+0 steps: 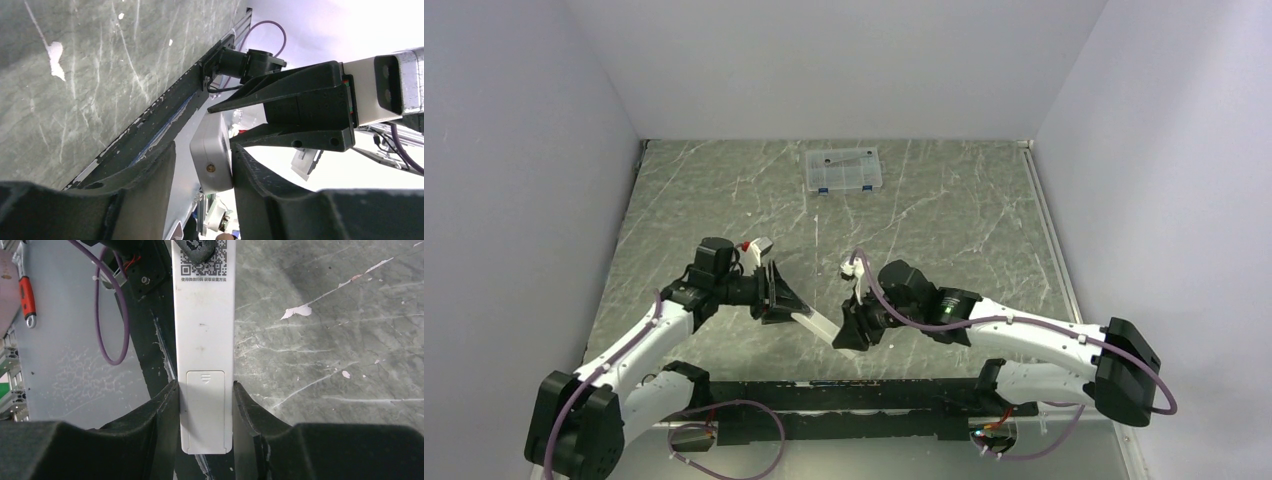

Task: Load the batteries into the remote control
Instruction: Turn over the remote control at the center of the board.

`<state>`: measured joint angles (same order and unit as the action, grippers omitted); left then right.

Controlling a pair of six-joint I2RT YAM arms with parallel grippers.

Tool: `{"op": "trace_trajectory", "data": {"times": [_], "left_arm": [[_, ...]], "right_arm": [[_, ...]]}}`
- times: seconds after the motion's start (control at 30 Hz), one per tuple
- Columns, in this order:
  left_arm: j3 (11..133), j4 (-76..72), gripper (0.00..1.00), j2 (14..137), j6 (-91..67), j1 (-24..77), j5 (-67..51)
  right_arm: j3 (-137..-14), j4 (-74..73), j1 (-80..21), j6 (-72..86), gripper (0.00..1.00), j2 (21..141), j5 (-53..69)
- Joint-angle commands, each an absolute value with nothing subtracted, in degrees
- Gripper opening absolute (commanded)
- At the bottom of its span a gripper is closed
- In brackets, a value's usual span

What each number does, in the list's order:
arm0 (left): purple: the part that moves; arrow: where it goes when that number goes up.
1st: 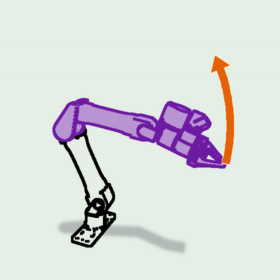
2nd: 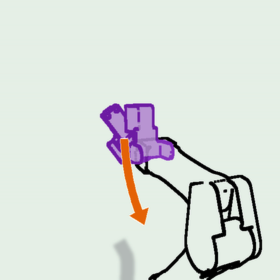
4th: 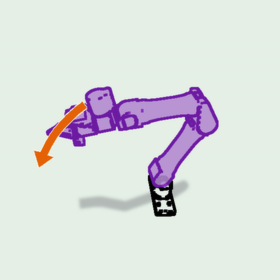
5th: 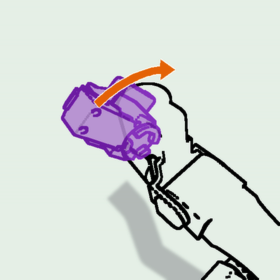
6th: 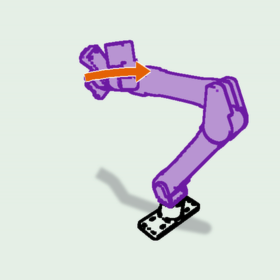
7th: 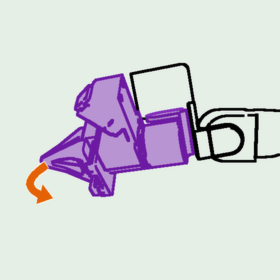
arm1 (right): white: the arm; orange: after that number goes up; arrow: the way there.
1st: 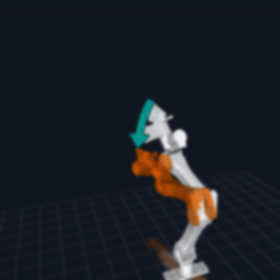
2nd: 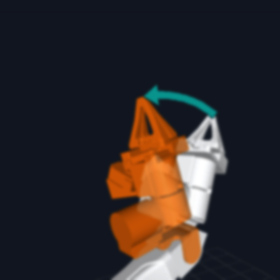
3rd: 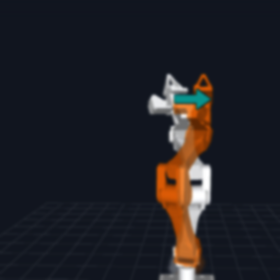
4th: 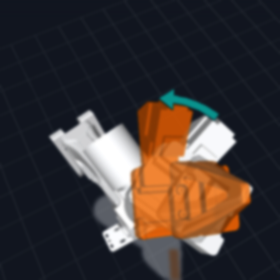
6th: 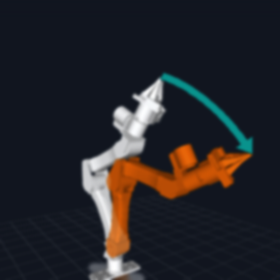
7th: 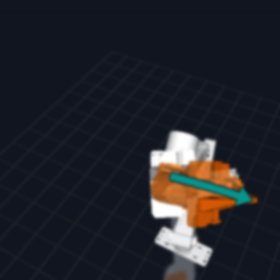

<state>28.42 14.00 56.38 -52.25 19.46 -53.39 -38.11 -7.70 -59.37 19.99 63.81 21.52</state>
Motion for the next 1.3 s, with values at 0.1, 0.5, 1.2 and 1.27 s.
{"op": "trace_trajectory", "data": {"times": [0.1,0.5,1.2,1.27], "left_arm": [[26.91,5.48,0.37,57.76,-55.76,19.25,-59.05],[25.14,0.44,0.0,58.35,-58.97,19.25,-60.36],[19.85,-2.14,0.0,52.44,-79.08,19.25,-54.67],[18.97,-3.19,0.0,51.69,-81.61,19.25,-54.81]], "right_arm": [[-38.96,-7.96,-59.13,16.52,0.0,62.29,21.49],[-41.18,-11.71,-59.3,12.71,0.22,61.44,18.33],[-39.87,-10.35,-77.43,-5.75,0.7,52.7,-12.06],[-39.37,-9.84,-79.22,-7.77,0.7,52.23,-15.57]]}}
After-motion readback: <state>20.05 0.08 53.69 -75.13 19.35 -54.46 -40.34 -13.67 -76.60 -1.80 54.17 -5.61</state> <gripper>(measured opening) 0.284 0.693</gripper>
